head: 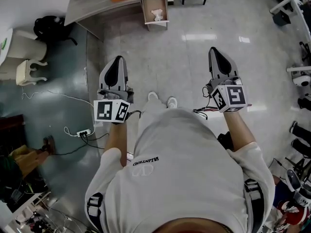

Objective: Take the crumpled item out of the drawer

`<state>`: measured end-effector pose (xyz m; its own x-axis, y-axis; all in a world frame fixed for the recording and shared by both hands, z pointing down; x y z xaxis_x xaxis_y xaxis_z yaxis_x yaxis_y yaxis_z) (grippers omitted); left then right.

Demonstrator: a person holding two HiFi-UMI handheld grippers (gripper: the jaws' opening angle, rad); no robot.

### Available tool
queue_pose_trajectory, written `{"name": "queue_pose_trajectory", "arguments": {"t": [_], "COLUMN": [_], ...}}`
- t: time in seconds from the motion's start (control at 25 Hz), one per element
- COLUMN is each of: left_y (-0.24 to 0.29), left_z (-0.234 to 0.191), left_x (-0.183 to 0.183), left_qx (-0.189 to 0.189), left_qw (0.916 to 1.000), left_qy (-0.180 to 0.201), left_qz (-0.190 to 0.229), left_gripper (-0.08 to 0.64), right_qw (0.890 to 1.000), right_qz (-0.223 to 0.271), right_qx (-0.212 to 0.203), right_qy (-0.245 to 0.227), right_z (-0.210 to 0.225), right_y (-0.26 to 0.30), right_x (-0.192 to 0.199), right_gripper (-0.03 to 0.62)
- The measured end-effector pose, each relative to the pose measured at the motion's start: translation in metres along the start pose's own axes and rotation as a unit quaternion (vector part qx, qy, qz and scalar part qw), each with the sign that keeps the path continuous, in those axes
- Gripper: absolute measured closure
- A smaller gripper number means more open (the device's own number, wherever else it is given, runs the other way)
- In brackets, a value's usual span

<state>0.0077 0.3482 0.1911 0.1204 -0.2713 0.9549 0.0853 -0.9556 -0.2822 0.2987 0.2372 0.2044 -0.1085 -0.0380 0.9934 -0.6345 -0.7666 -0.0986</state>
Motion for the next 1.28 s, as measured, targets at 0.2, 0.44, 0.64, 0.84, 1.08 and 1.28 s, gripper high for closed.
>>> {"name": "queue_pose_trajectory", "arguments": {"t": [0.2, 0.44, 0.64, 0.84, 1.08, 1.28], "left_y": [0.015, 0.038, 0.066, 0.103, 0.151, 0.184], "left_z": [-0.005, -0.026, -0.050, -0.081, -0.125, -0.153], "left_x": [0.007, 0.018, 0.031, 0.049, 0.075, 0.097], "left_qx": [0.007, 0.009, 0.015, 0.028, 0.040, 0.049], "left_qw": [1.0000, 0.9999, 0.9997, 0.9989, 0.9979, 0.9964], "left_qy": [0.000, -0.008, -0.019, -0.036, -0.045, -0.055], "left_qz": [-0.002, -0.002, -0.003, -0.009, -0.026, -0.043], "left_gripper": [0.558, 0.558, 0.558, 0.558, 0.558, 0.558], "right_qw": [1.000, 1.000, 0.999, 0.999, 0.999, 0.998], "right_qz": [-0.011, -0.011, -0.023, -0.033, -0.039, -0.051], "right_qx": [0.006, 0.020, 0.021, 0.022, 0.034, 0.047], "right_qy": [0.003, 0.011, 0.010, 0.007, 0.004, 0.000], "right_z": [0.009, 0.015, 0.014, 0.009, 0.011, 0.014], "right_y": [0.008, 0.031, 0.062, 0.114, 0.176, 0.218], "right_x": [0.011, 0.015, 0.025, 0.035, 0.044, 0.053], "right_gripper": [0.591, 0.591, 0.591, 0.591, 0.591, 0.591]}}
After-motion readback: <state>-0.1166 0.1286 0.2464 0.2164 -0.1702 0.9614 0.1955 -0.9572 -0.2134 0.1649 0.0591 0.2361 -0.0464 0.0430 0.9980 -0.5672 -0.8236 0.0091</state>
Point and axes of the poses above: the fingertips, and each gripper's own axes: y forward along the fingers, z to its right, x out of its underside, the point moved 3 cm from there along -y, backward along the fingers, and after that the axes turned 11 degrees about z, right-handed, at the moved point
